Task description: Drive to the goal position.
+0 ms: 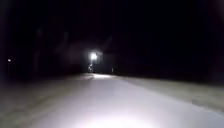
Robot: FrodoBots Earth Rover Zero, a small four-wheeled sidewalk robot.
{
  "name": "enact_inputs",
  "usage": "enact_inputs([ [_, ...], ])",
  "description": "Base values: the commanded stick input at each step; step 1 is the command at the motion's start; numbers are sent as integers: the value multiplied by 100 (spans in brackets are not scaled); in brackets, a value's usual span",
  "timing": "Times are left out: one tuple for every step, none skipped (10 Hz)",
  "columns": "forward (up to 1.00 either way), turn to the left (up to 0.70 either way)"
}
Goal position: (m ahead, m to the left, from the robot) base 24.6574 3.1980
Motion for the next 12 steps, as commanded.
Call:
enact_inputs([
  [70,14],
  [70,14],
  [70,8],
  [70,0],
  [70,0],
  [70,0],
  [70,0],
  [70,0],
  [70,0],
  [70,0],
  [70,0],
  [70,0],
])
